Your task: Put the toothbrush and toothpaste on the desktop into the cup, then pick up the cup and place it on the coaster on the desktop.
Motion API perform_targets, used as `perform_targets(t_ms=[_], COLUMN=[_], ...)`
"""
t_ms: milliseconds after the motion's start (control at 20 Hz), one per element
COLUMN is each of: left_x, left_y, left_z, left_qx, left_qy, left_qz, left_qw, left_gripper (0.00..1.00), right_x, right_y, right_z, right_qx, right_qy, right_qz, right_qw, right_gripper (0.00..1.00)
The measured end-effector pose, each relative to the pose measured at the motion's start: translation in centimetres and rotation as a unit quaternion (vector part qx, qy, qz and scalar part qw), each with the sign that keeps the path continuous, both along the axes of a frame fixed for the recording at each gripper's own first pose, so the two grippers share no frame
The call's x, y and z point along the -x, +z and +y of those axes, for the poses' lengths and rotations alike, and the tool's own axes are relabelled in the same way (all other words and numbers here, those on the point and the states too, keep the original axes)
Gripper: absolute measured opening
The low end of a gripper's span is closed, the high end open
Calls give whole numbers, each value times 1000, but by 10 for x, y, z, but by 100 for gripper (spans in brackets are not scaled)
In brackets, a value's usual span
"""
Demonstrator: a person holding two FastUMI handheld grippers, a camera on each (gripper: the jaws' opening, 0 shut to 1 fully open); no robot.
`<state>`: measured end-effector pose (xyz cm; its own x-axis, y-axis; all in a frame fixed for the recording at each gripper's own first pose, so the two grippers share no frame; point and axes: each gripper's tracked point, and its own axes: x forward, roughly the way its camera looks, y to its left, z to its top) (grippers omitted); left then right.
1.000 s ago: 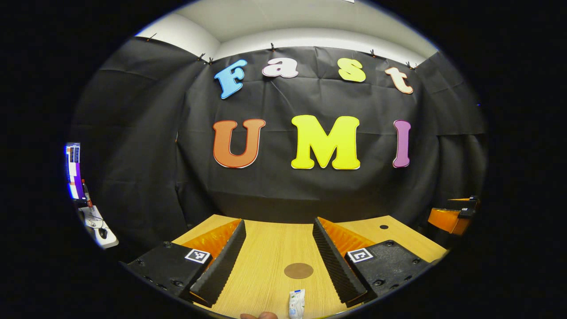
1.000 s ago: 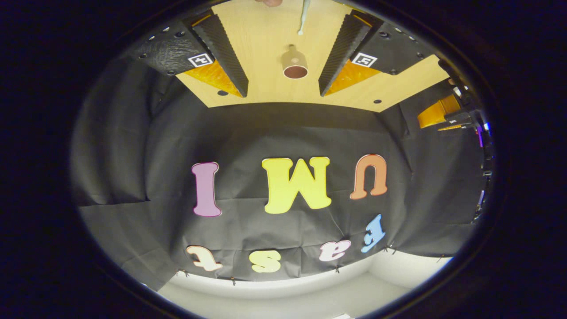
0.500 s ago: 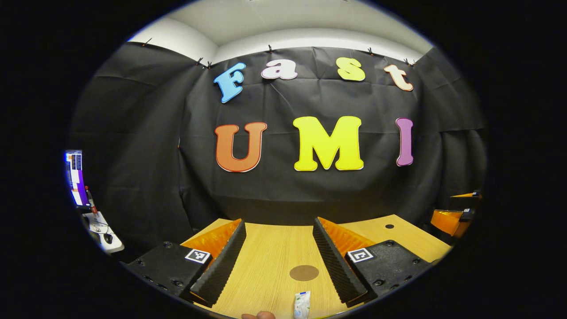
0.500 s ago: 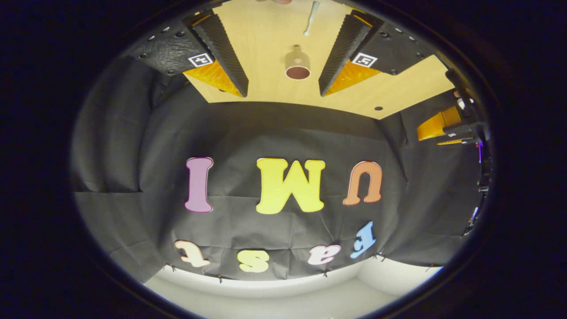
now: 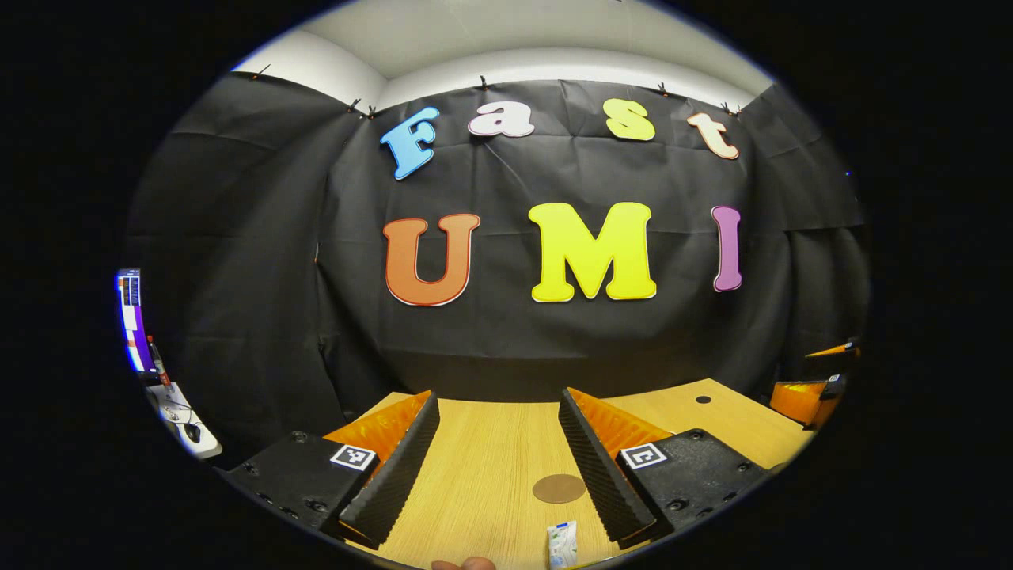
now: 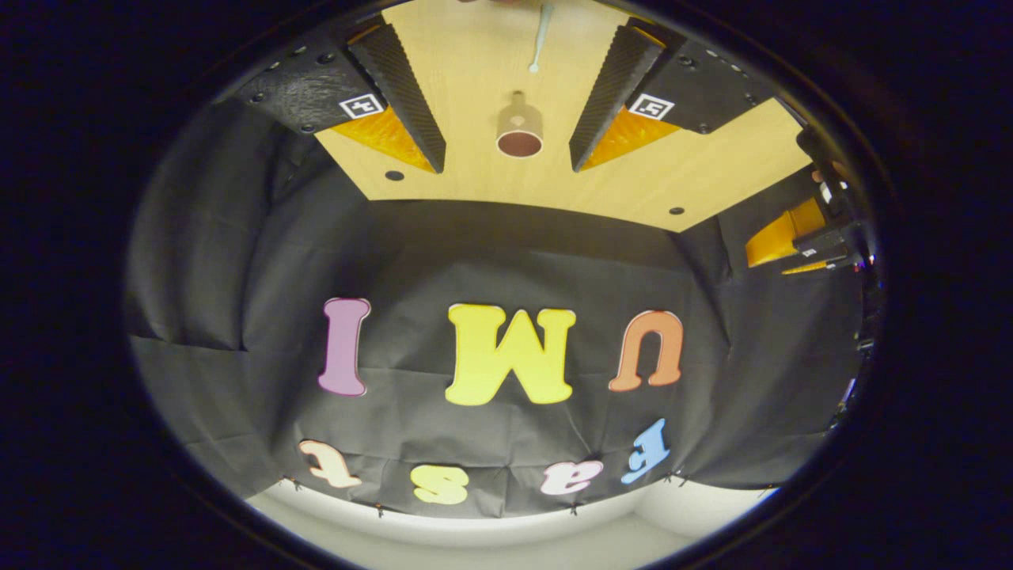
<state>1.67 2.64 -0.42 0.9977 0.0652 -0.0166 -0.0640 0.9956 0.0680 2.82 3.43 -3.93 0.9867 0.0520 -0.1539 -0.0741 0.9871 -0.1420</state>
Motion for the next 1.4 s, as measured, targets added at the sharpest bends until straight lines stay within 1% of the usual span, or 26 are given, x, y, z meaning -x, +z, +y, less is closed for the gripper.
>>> perform_targets(t_ms=[50, 100, 150, 200, 250, 350, 400, 450, 500, 550, 600, 700, 900, 1100, 1200, 1300, 1400], left_x=[0, -1, 1, 1, 1, 1, 0, -1, -2, -4, -5, -8, -11, -13, -15, -15, -18], left_y=[-3, -5, -8, -9, -12, -16, -19, -22, -25, -28, -30, -38, -50, -65, -72, -75, -78], left_z=[3, 6, 9, 12, 14, 17, 18, 19, 19, 18, 19, 19, 23, 29, 32, 36, 38], left_qx=[0, -1, -4, -8, -13, -19, -20, -21, -19, -16, -12, -9, -9, -3, -5, -10, -14], left_qy=[1, 2, 3, 4, 4, 4, 4, 2, 1, 0, -2, -3, -1, 4, 7, 9, 10], left_qz=[2, 4, 5, 6, 8, 11, 13, 16, 19, 20, 21, 27, 37, 52, 60, 64, 67], left_qw=[1000, 1000, 1000, 1000, 1000, 1000, 1000, 1000, 1000, 1000, 1000, 1000, 999, 999, 998, 998, 998], left_gripper=[96, 96, 96, 100, 100, 100, 96, 96, 96, 96, 96, 96, 96, 96, 96, 96, 96], right_x=[-3, -4, -6, -7, -9, -10, -12, -14, -15, -14, -13, -10, -4, -9, -10, -9, -10], right_y=[-10, -23, -34, -48, -60, -86, -99, -110, -126, -138, -149, -169, -198, -228, -240, -251, -259], right_z=[2, 3, 6, 6, 7, 5, 4, 3, 1, 0, -2, -2, -4, -13, -13, -10, -9], right_qx=[5, 8, 8, 8, 8, 10, 8, 5, 4, 9, 15, 27, 33, 49, 44, 36, 29], right_qy=[-2, -1, -2, -2, -4, -11, -15, -19, -25, -31, -35, -37, -38, -66, -75, -75, -81], right_qz=[20, 42, 65, 89, 113, 163, 189, 217, 244, 267, 288, 326, 398, 443, 466, 491, 503], right_qw=[1000, 999, 998, 996, 994, 987, 982, 976, 970, 963, 957, 944, 916, 893, 881, 867, 860], right_gripper=[95, 97, 95, 97, 95, 95, 95, 95, 98, 98, 96, 96, 96, 96, 96, 96, 95])
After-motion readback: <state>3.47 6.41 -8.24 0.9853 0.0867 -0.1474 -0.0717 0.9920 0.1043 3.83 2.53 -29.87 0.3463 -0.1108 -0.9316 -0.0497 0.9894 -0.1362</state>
